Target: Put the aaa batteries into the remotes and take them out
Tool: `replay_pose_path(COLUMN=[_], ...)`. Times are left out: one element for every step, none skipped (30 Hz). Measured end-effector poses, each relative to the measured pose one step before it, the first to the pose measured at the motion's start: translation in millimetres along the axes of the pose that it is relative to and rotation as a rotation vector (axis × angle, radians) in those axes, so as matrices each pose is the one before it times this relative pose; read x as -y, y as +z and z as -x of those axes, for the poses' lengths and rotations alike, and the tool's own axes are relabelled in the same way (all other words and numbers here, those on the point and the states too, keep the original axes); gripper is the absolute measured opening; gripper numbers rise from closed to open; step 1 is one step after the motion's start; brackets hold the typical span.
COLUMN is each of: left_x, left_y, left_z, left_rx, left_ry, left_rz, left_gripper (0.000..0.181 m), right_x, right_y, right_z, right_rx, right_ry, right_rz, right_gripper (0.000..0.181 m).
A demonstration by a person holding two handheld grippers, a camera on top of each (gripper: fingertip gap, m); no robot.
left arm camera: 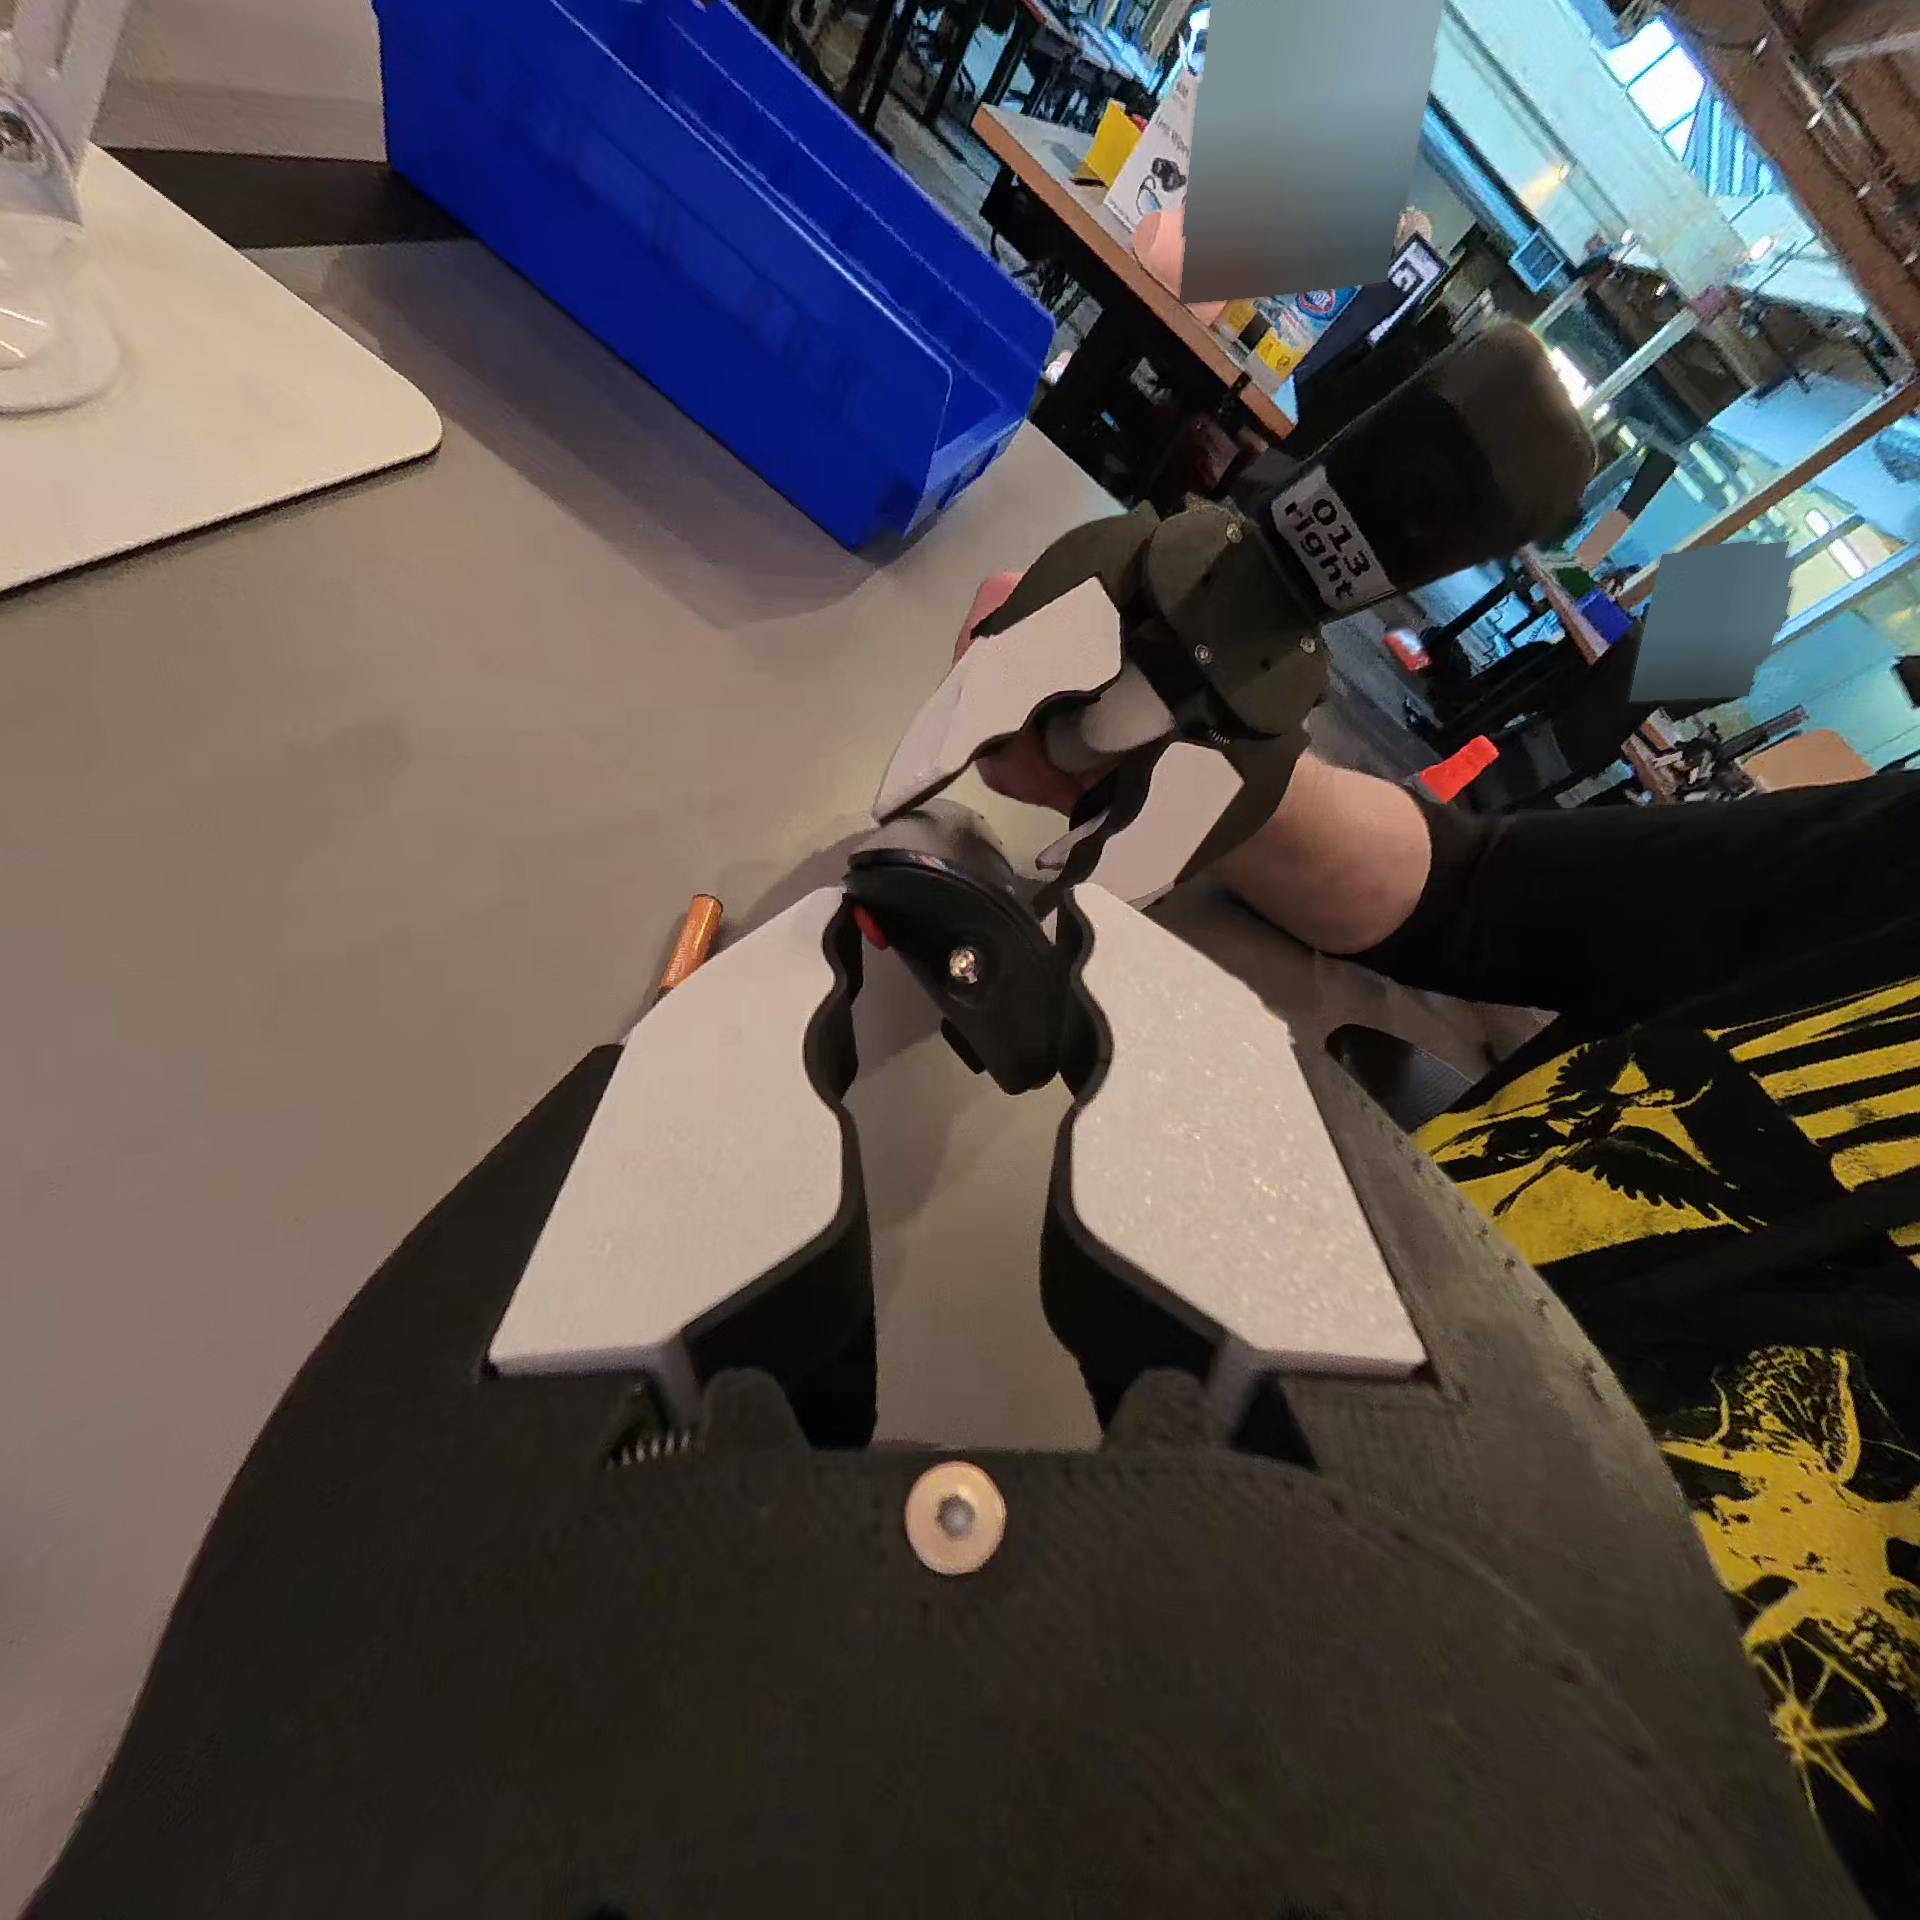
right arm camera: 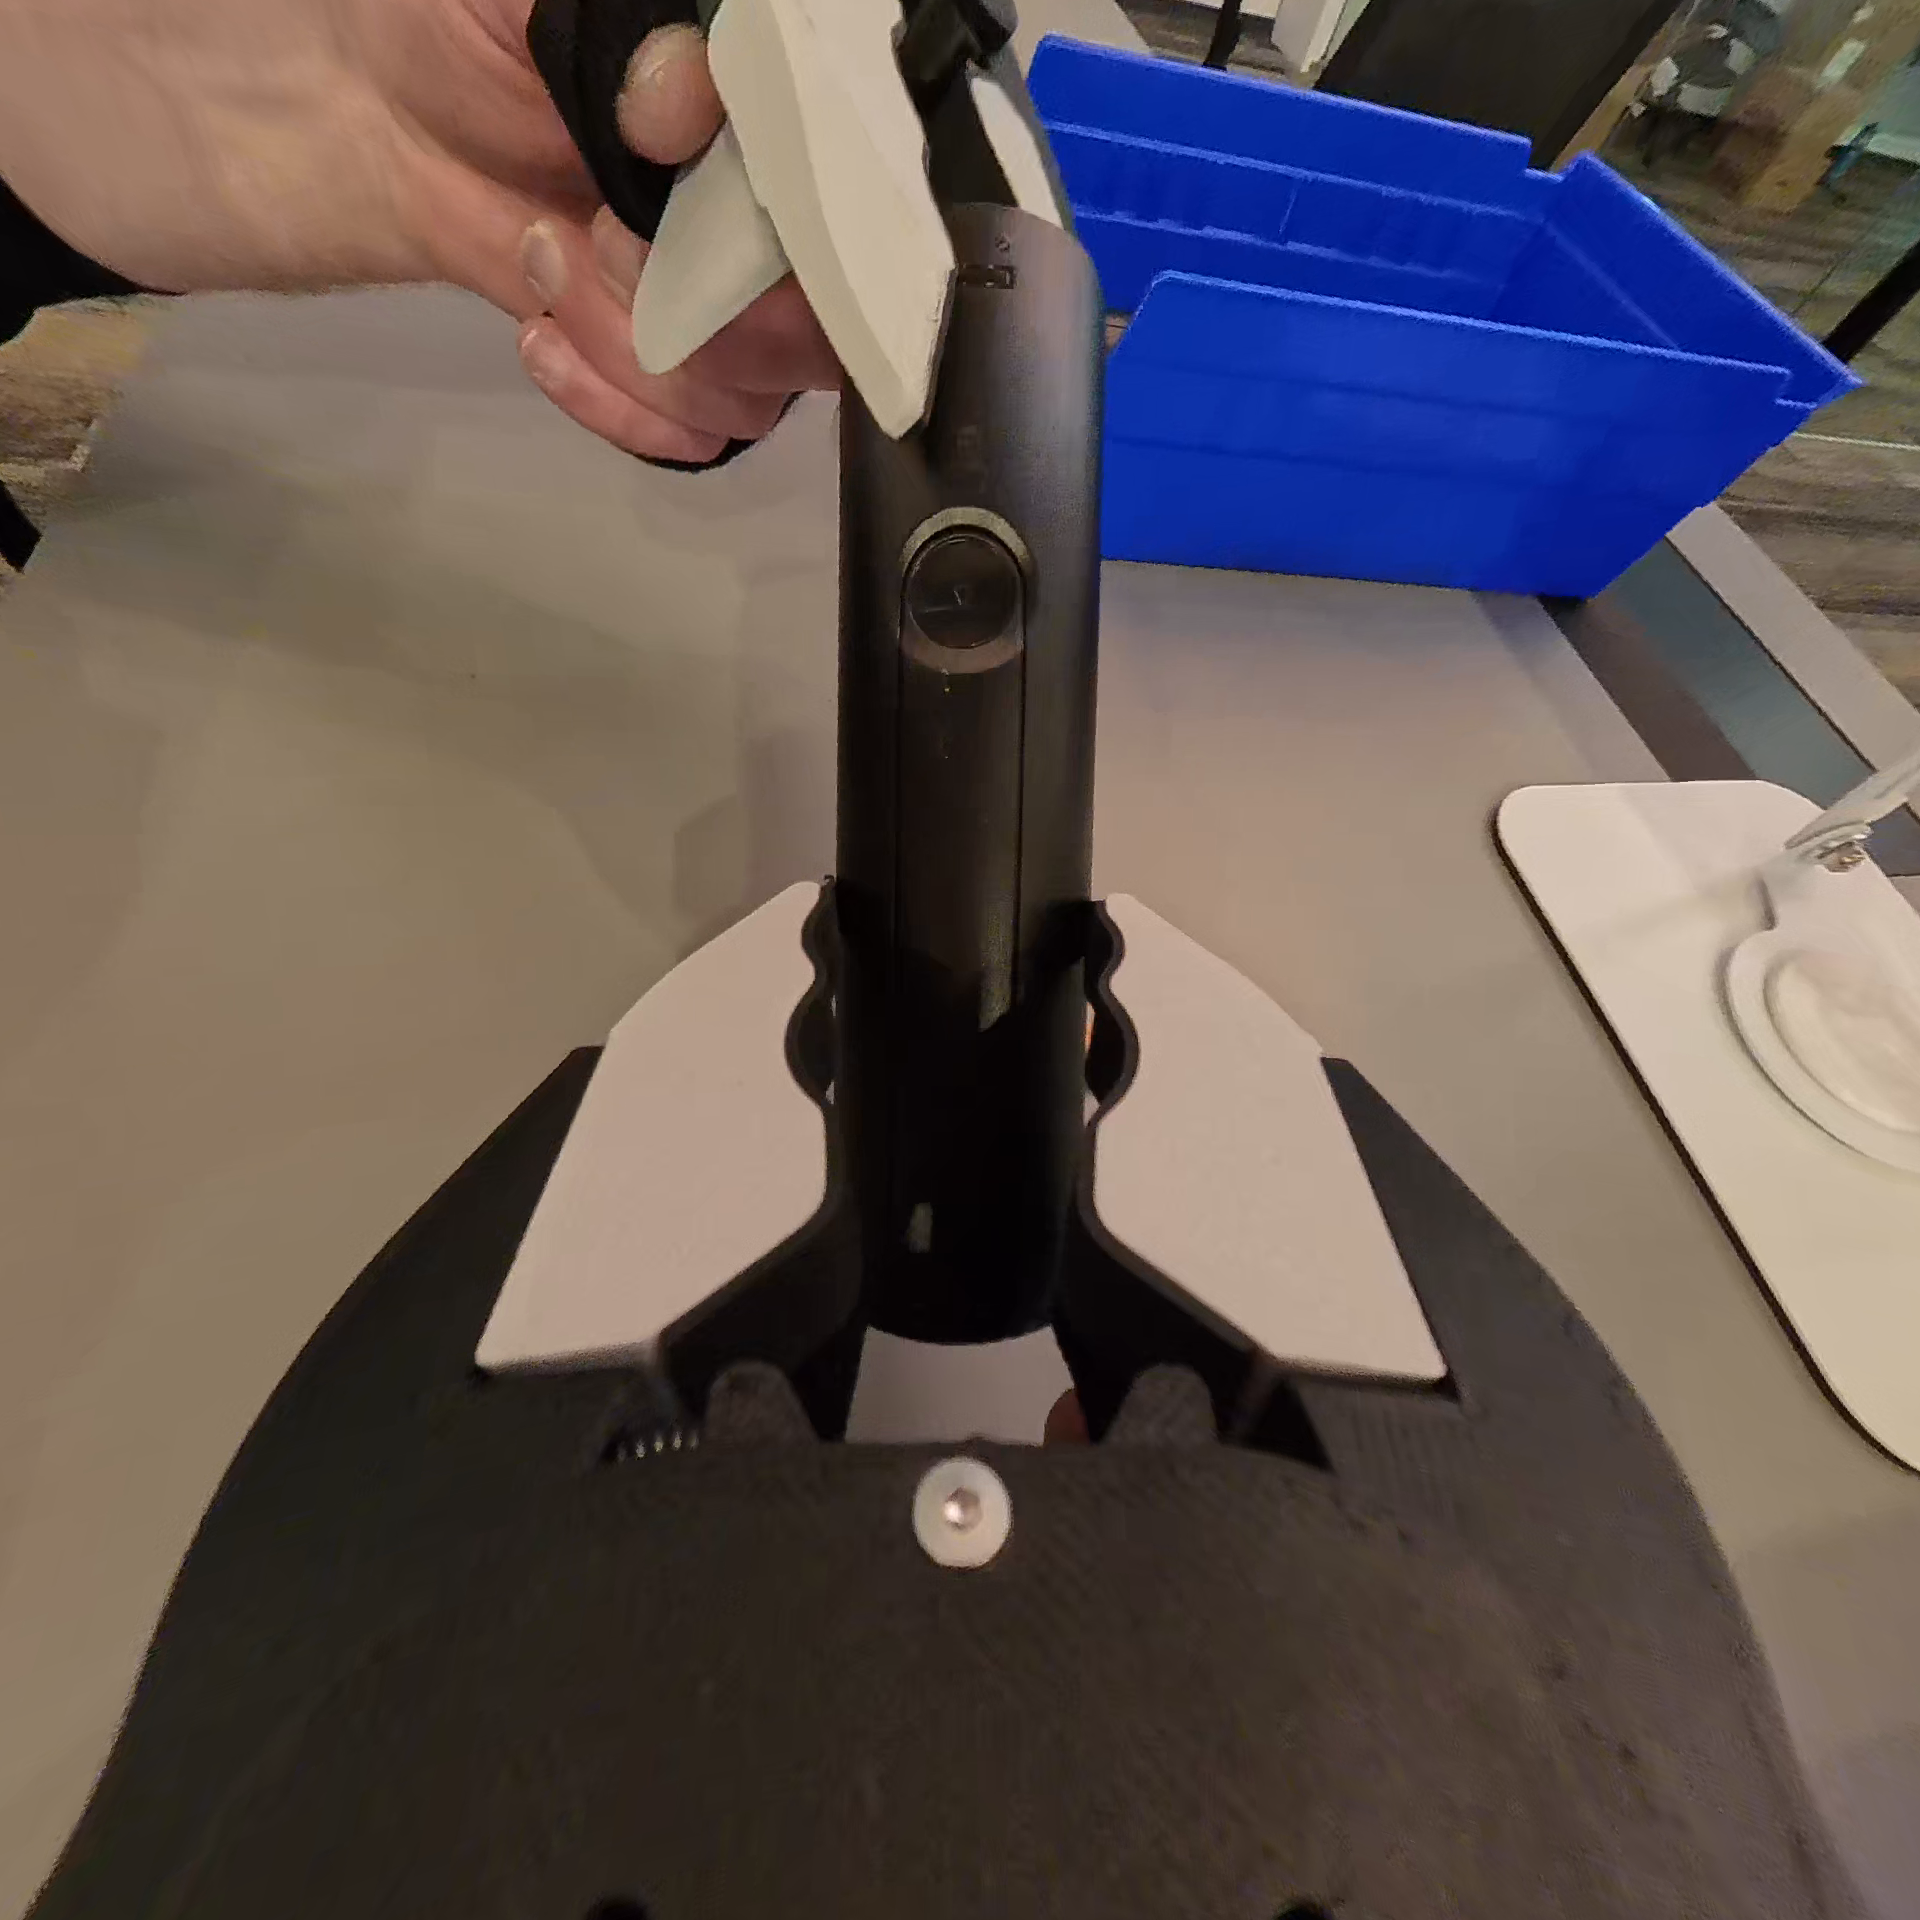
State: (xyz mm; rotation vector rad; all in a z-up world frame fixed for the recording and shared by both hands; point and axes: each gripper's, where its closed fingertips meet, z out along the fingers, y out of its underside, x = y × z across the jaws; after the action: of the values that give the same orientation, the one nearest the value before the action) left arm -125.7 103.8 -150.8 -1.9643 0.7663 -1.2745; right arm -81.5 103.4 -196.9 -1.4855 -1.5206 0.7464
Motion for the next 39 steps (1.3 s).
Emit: replay_pose_path(left_x=[1.4,2.62,1.33,-1.93,-1.23,-0.46,-0.89,1.62,0.58,0.38,1.04,1.02,0.9,1.63,-0.25,-2.1,-2.67,-1.49,0.47,2.11,0.08,-1.86,-0.87,-0.95,-1.29,0.21,0.21,0.38,0.16,-0.73,-1.18,-1.62,-1.59,0.21,0.61,0.06,-0.03,0.23,0.11], left_y=[-0.98,-1.09,0.02,2.01,2.91,3.3,2.48,0.79,-0.14,-0.68,-1.53,-1.54,-1.32,-1.38,-0.44,0.51,0.95,1.16,1.16,0.75,1.07,1.49,1.78,2.02,2.37,2.14,1.73,0.71,0.47,1.07,1.44,1.97,2.22,0.72,0.9,0.66,0.05,0.28,0.24], left_z=[-0.66,-2.4,-4.46,-2.87,0.36,-1.04,-1.15,1.3,1.31,1.46,2.92,1.35,0.1,0.13,-1.7,-1.01,0.72,-0.64,-2.79,-2.02,-1.65,-1.67,-1.13,-1.85,-2.95,-2.74,-2.13,0.21,0.07,-0.59,0.32,0.59,0.66,0.15,0.42,1.03,0.22,-0.37,0.62], left_rx=[0.0069,-0.0055,-0.0192,-0.0012,0.0288,0.0175,0.0054,0.0224,0.0131,0.0023,0.0021,-0.012,-0.0116,0.0044,0.0004,0.0091,0.0212,0.0071,-0.0142,-0.0107,-0.008,-0.0068,0.0023,-0.0003,-0.0069,-0.0019,0.0039,0.0152,0.0073,0.0007,0.0097,0.0102,0.0061,-0.0091,-0.0017,0.0108,0.0068,0.0015,0.0063], left_ry=[0.0135,0.0016,-0.0064,0.0035,0.0214,0.0162,0.0021,0.0103,0.0065,-0.0097,-0.015,-0.0155,-0.0106,0.0063,0.0118,0.021,0.0223,0.0116,-0.0021,-0.0063,-0.0017,0.0092,0.0148,0.0127,0.0065,0.0077,0.0073,0.0024,0.0042,0.0053,0.0108,0.0049,0.0018,-0.015,-0.008,0.0011,0.0084,0.0014,-0.0039], left_rz=[0.0032,-0.008,0.0008,0.0212,0.0101,0.0001,0.0072,-0.0116,-0.0013,-0.0012,-0.0055,-0.0052,-0.0011,-0.0026,0.0145,0.029,0.0307,0.0163,0.0024,-0.0112,0.0047,0.0194,0.0112,0.0115,0.0151,0.0042,0.0054,0.0062,0.0076,0.0097,0.0114,0.0127,0.0121,-0.003,-0.0084,0.0003,0.0043,-0.0027,-0.002], left_gripper=[0.036,0.036,0.038,0.044,0.046,0.047,0.04,0.039,0.038,0.037,0.035,0.034,0.032,0.029,0.027,0.026,0.025,0.025,0.025,0.025,0.025,0.025,0.025,0.025,0.025,0.025,0.025,0.025,0.025,0.025,0.025,0.025,0.024,0.024,0.024,0.024,0.024,0.024,0.024], right_x=[1.05,1.74,1.87,2.22,2.64,1.57,0.25,-0.77,-0.42,0.6,1.49,2.06,1.35,0.46,0.19,0.53,1.59,2.94,4.01,3.26,2.47,3.18,3.91,4.02,3.49,2.62,1.4,0.13,-0.83,-1.36,-2.24,-2.92,-3.32,-2.09,-0.38,-0.47,-0.55,-0.49,-0.55], right_y=[0.53,0.44,0.7,0.79,1.01,1.54,1.8,1.52,0.7,-0.46,-0.76,-0.61,0.07,0.63,1.01,0.94,0.47,-0.18,-0.26,0.69,1.61,1.79,1.52,1.47,1.0,0.63,-0.05,-0.71,-0.68,-0.55,-0.52,-0.27,0.36,0.21,-0.64,-0.35,-0.12,-0.22,-0.28], right_z=[0.5,0.49,1.48,0.97,1.42,2.27,1.9,0.54,-0.72,-1.61,-1.66,-0.7,1.23,2.87,3.84,4.08,2.9,1.31,0.6,1.24,2.02,2.17,2.11,1.22,-0.01,-0.72,-1.21,-0.81,-0.43,0.11,-0.28,-0.78,-0.42,0.0,-0.49,-0.65,-0.41,0.11,0.04], right_rx=[-0.007,-0.0125,-0.0109,-0.0197,-0.0189,-0.0093,-0.0106,-0.0169,-0.0181,-0.0144,-0.0107,-0.0065,0.0052,0.0196,0.033,0.0375,0.0284,0.0196,0.0205,0.0297,0.0335,0.0316,0.0336,0.0326,0.0214,0.0113,0.0052,0.0065,0.0064,0.0056,0.0047,0.0,0.0031,0.011,0.0078,-0.0015,-0.0065,-0.0031,0.0004], right_ry=[0.0045,0.0054,0.0001,-0.0038,-0.0006,0.0033,-0.0013,-0.0029,-0.002,0.0013,0.0101,0.0074,-0.0001,0.0059,0.0195,0.0228,0.0154,0.016,0.032,0.0474,0.0446,0.0395,0.0478,0.0536,0.0415,0.0216,0.0129,0.0098,0.0082,0.006,0.0093,0.0114,0.0101,0.0164,0.0155,0.0004,-0.0059,-0.0029,-0.0022], right_rz=[-0.0036,-0.0077,-0.0055,-0.0078,-0.0115,-0.0051,0.0006,0.0033,-0.003,-0.011,-0.0116,-0.0105,-0.0063,-0.0065,-0.0085,-0.0079,-0.0094,-0.0106,-0.0156,-0.0116,-0.0093,-0.0181,-0.0258,-0.0239,-0.0179,-0.0106,-0.0021,0.005,0.0076,0.0083,0.014,0.0141,0.0102,0.0028,-0.0013,0.0073,0.0095,0.0082,0.0078], right_gripper=[0.045,0.044,0.044,0.044,0.045,0.045,0.044,0.044,0.044,0.044,0.044,0.044,0.044,0.043,0.04,0.036,0.04,0.043,0.045,0.046,0.049,0.049,0.048,0.047,0.044,0.037,0.031,0.027,0.026,0.026,0.025,0.025,0.025,0.025,0.024,0.024,0.024,0.024,0.024])
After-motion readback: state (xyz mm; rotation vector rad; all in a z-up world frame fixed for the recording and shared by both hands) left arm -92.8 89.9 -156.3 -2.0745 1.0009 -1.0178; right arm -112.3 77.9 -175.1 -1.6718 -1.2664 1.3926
